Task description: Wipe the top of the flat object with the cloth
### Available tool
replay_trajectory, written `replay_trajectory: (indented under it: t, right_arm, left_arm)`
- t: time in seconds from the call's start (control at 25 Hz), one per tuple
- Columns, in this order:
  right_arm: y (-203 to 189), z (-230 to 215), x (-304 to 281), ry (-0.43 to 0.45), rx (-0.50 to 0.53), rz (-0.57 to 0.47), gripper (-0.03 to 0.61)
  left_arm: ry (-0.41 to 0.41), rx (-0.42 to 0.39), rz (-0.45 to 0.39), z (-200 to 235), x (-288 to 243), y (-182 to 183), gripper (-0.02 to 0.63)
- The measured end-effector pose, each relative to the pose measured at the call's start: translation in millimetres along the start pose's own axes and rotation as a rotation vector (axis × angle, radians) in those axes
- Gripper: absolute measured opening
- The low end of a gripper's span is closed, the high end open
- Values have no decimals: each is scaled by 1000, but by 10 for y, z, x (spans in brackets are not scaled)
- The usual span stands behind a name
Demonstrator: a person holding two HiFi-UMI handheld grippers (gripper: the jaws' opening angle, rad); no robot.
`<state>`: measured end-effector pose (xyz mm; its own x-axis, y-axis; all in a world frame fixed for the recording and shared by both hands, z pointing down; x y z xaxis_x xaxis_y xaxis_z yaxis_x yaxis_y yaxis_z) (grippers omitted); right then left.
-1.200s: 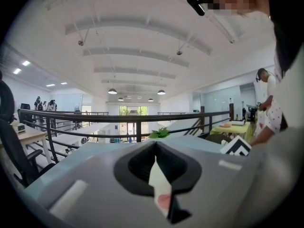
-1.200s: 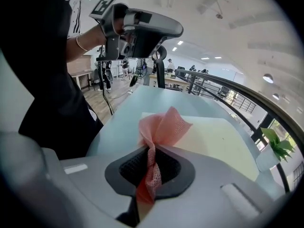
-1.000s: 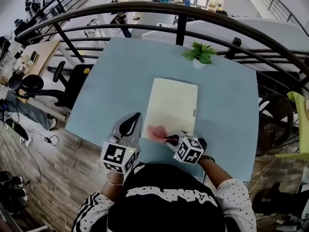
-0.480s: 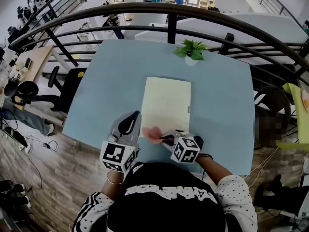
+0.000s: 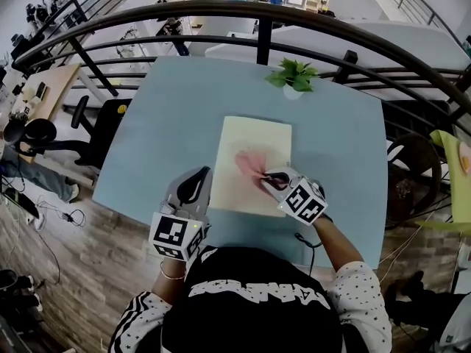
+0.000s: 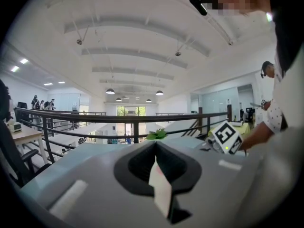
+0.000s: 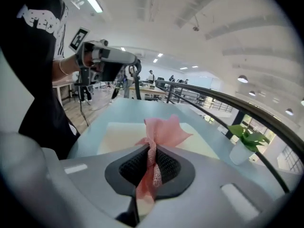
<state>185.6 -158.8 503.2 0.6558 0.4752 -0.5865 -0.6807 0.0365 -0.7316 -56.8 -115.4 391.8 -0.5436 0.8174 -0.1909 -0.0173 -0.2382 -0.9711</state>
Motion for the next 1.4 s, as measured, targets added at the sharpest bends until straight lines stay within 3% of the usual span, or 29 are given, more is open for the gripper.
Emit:
replay_trajectory:
  t: [0.16, 0.4, 0.64, 0.96, 1.4]
  right_arm:
    - [-103, -435, 38, -100, 27, 55, 26]
    - [-220, -883, -129, -168, 94, 124, 26]
    - [-348, -1123, -376, -157, 183, 199, 26]
    - [-584, -1295, -603, -139, 228, 300, 26]
    - [-638, -1231, -617, -110, 256, 312, 11]
  left_arm:
    - [20, 1, 1, 56, 16, 24, 0]
    - [42, 4, 3, 179, 2, 44, 0]
    - [54, 11, 10, 263, -85, 49, 0]
    - [46, 13, 36, 331, -244, 26, 0]
    - [14, 4, 51, 251, -370, 27, 0]
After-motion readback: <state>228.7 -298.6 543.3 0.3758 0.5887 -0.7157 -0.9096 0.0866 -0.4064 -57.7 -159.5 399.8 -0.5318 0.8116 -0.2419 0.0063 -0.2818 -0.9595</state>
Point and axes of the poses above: the fingertips, and each gripper's own axes: x backward along the fingers, z to its left, y out of its top, the point moved 10 cm from there along x, backward along the fingers, and after that the axes turned 10 degrees about x, right-handed, at the moved point
